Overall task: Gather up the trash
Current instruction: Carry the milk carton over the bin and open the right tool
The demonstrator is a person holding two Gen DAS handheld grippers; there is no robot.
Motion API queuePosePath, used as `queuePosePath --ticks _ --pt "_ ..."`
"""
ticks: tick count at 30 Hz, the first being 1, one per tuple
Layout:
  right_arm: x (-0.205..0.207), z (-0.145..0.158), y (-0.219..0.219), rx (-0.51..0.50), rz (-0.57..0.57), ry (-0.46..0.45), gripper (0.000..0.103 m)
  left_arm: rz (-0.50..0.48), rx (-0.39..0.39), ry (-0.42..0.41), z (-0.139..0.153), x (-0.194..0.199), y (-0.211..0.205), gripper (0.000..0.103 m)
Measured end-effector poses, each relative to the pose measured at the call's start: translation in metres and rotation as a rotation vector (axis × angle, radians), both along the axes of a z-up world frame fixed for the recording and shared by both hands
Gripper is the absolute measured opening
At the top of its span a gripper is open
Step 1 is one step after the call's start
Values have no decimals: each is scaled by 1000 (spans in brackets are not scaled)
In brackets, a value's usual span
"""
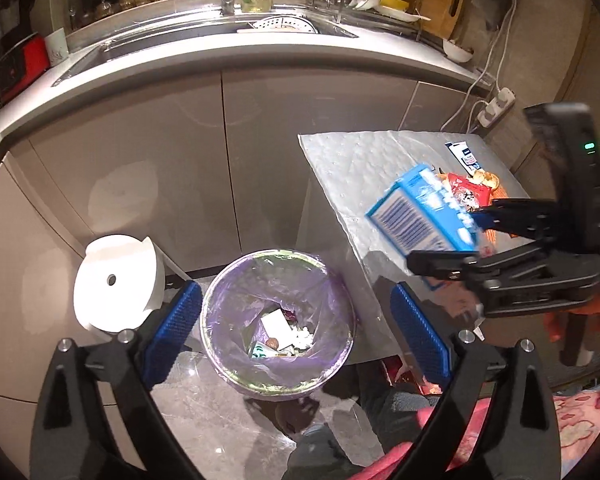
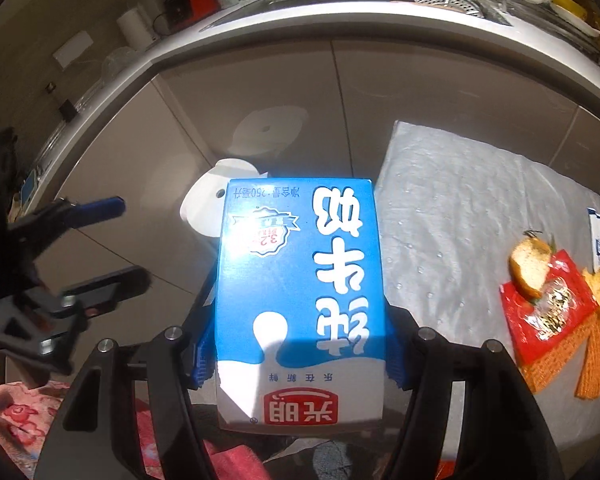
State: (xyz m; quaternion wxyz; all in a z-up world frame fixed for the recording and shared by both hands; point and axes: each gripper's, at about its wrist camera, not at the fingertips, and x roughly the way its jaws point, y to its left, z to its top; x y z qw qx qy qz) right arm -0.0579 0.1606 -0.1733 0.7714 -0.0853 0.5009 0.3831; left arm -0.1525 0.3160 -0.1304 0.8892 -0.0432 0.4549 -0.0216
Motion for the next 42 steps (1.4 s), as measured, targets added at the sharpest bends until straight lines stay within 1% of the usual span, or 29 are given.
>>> queuePosePath --ticks 4,7,10,13,16,20,21,22,24,25,28,32,35,37,40,42 --pt "4 -30 40 -24 83 30 65 34 28 -16 19 -21 7 92" --pt "3 -53 70 -60 133 55 65 62 41 -26 28 -32 13 92" --pt "0 -76 89 -101 176 77 65 85 40 -36 33 -40 18 92" --pt "-2 -96 102 -146 194 100 65 103 40 -40 35 -44 21 92" --pt "-2 -108 109 -165 192 120 65 110 49 -41 35 -46 22 92" --pt "0 -115 114 -190 193 132 66 107 55 -39 34 -47 21 92" --pt "2 -117 115 -196 192 137 67 105 56 -38 34 -46 21 92" --pt "2 -118 115 -199 190 144 74 105 56 -38 34 -46 20 92" --pt "3 -114 112 -197 177 129 82 104 52 -37 33 -43 19 92" --pt "4 -110 110 -187 176 121 83 103 51 -37 33 -43 19 92" --pt "8 -94 101 -148 162 99 84 97 52 -43 34 -40 17 92" --pt "20 -58 76 -55 95 55 84 91 52 -57 40 -35 13 92" --pt "29 -24 46 16 18 11 84 74 45 -76 47 -29 6 92" --pt "32 -1 18 57 -41 -29 87 56 39 -84 50 -23 1 93" --pt "32 31 -31 90 -141 -85 90 19 34 -90 52 -10 -14 95" --pt "33 44 -64 96 -207 -111 93 -19 29 -89 52 1 -28 95"
